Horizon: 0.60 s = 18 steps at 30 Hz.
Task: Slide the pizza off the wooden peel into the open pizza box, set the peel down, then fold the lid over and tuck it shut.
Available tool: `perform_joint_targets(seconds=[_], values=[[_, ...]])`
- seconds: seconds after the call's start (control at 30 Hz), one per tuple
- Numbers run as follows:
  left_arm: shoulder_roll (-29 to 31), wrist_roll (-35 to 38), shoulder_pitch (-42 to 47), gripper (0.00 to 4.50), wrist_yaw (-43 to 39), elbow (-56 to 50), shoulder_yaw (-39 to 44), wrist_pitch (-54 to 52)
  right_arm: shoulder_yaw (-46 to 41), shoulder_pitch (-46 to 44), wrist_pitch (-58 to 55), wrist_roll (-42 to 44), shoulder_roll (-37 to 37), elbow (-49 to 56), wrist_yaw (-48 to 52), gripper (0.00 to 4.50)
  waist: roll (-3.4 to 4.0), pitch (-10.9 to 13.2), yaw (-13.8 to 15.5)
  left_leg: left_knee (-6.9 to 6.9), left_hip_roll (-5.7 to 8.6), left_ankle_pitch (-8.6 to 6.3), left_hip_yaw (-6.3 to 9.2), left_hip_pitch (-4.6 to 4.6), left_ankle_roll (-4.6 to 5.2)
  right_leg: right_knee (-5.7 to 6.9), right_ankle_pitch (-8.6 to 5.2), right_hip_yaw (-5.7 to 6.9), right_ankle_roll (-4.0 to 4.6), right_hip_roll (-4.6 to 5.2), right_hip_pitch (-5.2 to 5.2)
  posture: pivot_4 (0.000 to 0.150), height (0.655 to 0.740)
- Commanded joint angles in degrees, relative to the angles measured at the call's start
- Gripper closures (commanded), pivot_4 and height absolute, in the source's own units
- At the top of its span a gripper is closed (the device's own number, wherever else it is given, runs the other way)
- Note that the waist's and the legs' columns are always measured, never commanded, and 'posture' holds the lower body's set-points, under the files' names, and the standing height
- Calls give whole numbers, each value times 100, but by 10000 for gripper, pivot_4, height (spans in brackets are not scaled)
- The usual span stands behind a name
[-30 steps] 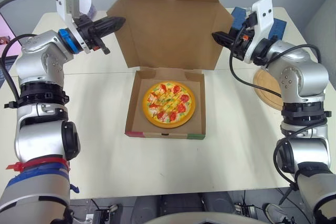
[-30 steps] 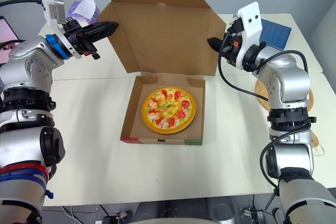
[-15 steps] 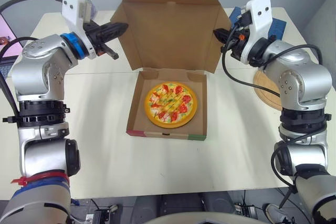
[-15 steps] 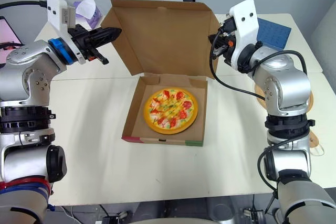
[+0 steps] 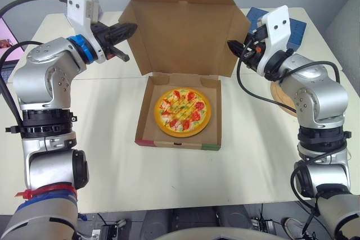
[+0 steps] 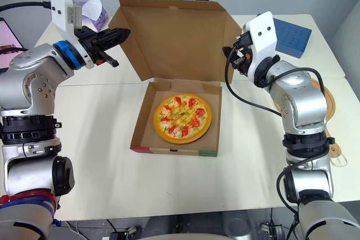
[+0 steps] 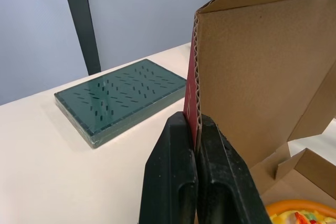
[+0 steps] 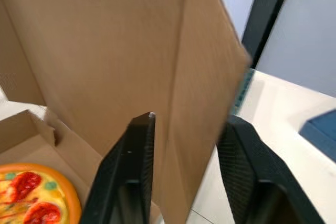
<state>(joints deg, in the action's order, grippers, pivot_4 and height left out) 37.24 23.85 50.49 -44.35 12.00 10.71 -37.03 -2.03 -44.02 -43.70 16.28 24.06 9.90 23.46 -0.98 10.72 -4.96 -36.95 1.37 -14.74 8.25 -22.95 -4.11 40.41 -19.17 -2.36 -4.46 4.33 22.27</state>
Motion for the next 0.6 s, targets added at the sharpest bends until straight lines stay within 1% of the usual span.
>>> perform_joint_targets(seconds=[0.03, 0.17, 0.47, 0.57, 0.6], values=[[34, 54, 91, 45000, 31, -144, 98, 140, -367, -62, 420, 51, -94, 364, -187, 28438, 0, 0, 0, 0, 0, 0, 0, 0, 0, 0, 0, 0, 0, 0, 0, 1500, 7400], [34, 40, 106, 45000, 37, -119, 86, 160, -455, -116, 611, 103, -140, 391, -233, 28438, 0, 0, 1, 0, -1, 0, 0, 0, 0, 0, 0, 0, 0, 0, 0, 1500, 7400], [11, 10, 174, 45000, 35, -44, 51, 250, -389, -107, 180, 509, -179, 577, -65, 28438, 0, 0, 1, 0, -1, 0, 0, 1, 0, 0, 0, 0, 0, 0, 0, 1500, 7400], [2, 22, 175, 45000, 73, -107, 40, 222, -377, -152, 106, 544, -219, 652, -132, 33955, 0, 0, 1, 0, -1, 0, 0, 1, 0, 0, 0, 0, 0, 0, 0, 1500, 7400], [1, 30, 164, 45000, 88, -151, 38, 199, -366, -159, 108, 527, -217, 679, -165, 37539, 0, 0, 1, 0, -1, 0, 0, 1, 0, 0, 0, 0, 0, 0, 0, 1500, 7400]])
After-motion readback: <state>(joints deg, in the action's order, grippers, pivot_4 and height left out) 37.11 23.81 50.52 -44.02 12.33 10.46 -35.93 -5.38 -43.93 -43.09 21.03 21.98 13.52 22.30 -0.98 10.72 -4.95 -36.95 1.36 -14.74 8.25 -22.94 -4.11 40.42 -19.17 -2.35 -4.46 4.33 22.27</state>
